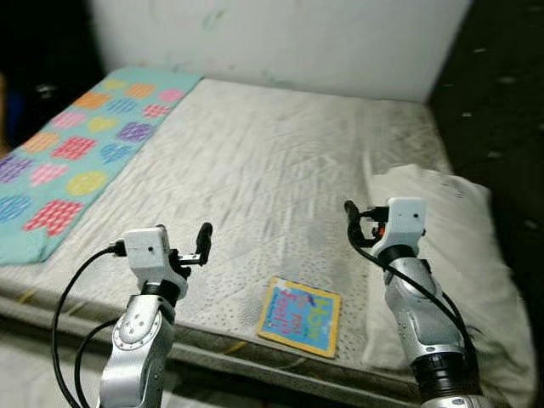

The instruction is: Clean up the room

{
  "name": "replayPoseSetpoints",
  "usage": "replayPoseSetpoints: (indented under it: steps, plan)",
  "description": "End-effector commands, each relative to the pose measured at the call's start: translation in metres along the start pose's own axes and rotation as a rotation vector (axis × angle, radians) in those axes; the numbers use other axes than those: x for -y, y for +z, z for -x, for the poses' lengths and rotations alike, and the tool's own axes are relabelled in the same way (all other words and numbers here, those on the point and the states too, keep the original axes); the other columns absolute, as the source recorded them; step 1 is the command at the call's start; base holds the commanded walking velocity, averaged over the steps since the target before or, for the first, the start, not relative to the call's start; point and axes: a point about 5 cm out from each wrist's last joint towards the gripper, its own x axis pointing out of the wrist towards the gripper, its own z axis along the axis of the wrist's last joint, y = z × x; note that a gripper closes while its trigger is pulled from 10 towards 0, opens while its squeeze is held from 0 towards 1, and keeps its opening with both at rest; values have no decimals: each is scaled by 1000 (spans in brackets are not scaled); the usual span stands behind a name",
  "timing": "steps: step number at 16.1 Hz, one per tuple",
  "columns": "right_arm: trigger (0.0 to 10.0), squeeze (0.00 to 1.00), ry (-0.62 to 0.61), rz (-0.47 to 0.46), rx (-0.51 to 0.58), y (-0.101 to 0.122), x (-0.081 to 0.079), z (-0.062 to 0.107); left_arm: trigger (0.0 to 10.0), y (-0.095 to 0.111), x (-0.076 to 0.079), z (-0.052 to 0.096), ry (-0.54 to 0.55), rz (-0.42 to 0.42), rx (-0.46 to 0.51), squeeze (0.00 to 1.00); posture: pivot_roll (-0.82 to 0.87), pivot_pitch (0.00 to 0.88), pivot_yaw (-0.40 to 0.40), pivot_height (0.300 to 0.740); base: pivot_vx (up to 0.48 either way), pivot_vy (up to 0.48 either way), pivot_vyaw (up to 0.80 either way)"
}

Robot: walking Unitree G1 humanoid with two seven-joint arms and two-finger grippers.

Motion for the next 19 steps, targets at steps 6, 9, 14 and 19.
replayPoseSetpoints:
  steps: [6,9,14,19]
  plan:
    - [10000,0,20,8,14,5,-1,0,10000,-3,1,1,9,8,-13,0,-126,0,-13,740,0,234,0]
    - [10000,0,27,11,15,6,-2,-1,10000,-3,0,1,6,11,-13,0,-128,0,-13,740,0,480,0]
    - [10000,0,31,25,16,6,1,0,10000,-1,5,0,-34,37,7,0,-133,0,-16,740,0,192,0]
    - [10000,0,45,31,16,6,0,-1,10000,0,9,3,-79,66,14,0,-133,0,-18,740,49,0,0]
